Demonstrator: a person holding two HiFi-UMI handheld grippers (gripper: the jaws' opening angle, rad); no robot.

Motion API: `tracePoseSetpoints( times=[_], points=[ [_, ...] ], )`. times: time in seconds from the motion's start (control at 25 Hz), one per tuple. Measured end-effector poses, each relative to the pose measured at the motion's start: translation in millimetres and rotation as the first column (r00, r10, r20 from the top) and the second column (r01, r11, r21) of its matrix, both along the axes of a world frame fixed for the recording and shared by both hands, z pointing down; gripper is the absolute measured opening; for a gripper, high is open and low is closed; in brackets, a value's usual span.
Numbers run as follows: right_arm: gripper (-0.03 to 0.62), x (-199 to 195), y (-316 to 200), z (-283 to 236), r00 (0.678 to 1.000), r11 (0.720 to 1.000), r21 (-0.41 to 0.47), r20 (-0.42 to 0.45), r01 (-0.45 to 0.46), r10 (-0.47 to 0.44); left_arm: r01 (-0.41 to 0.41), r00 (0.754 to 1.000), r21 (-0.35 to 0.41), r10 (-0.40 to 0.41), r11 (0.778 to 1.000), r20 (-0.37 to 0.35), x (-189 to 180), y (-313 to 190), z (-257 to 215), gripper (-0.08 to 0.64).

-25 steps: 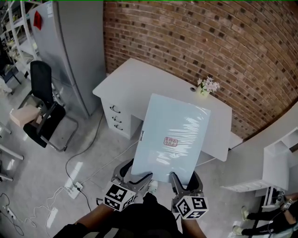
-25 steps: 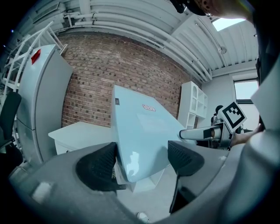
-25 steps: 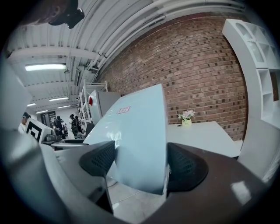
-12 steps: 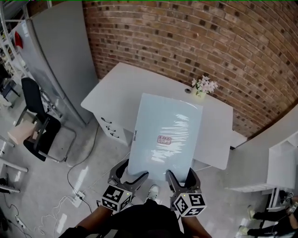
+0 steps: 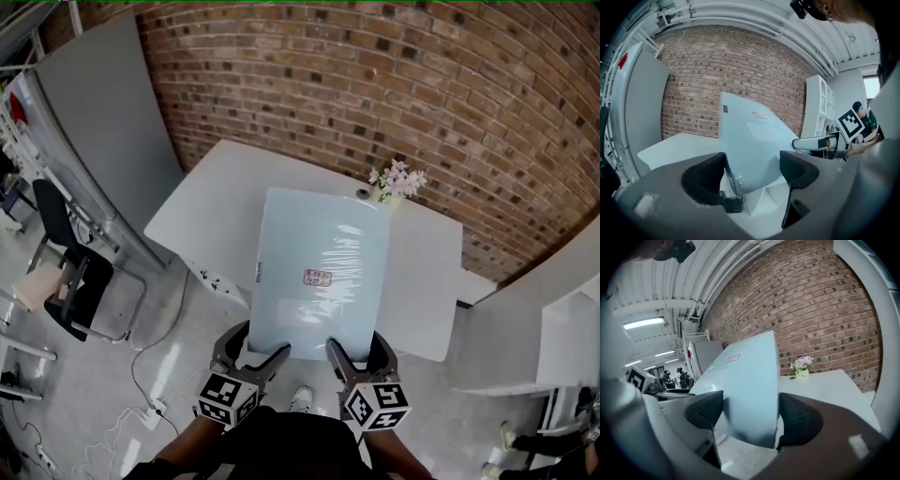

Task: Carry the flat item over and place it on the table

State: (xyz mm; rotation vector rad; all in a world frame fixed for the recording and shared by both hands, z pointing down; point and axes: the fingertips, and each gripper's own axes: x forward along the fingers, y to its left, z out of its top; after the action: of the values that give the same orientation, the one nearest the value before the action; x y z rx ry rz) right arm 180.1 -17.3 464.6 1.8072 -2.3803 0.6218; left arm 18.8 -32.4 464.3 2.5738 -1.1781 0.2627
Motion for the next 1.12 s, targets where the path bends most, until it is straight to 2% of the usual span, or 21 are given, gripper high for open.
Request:
tracePoseSetpoints(
  times=[0.44,0.84,1.12],
  points=[
    [0.377,20.3,-45.0,17.7,1.000,0.999,-0.035,0.012,-0.009,0.009,-0.002,1.000,-0.033,0.002,0.999,0.006,20.6,-45.5,16.0,0.385],
    [0.377,37.8,-130.4,37.6,0.997,0.992,-0.102,0.008,-0.070,0.071,-0.064,0.998,-0.091,0.063,0.994,-0.004,39.3,-140.6,37.8,0.385],
    [0.377,41.7,-201.3,56.3,0.995,0.982,-0.163,0.020,-0.090,0.095,-0.085,0.996,-0.144,0.087,0.986,0.013,43.7,-214.4,55.2,0.385]
  ],
)
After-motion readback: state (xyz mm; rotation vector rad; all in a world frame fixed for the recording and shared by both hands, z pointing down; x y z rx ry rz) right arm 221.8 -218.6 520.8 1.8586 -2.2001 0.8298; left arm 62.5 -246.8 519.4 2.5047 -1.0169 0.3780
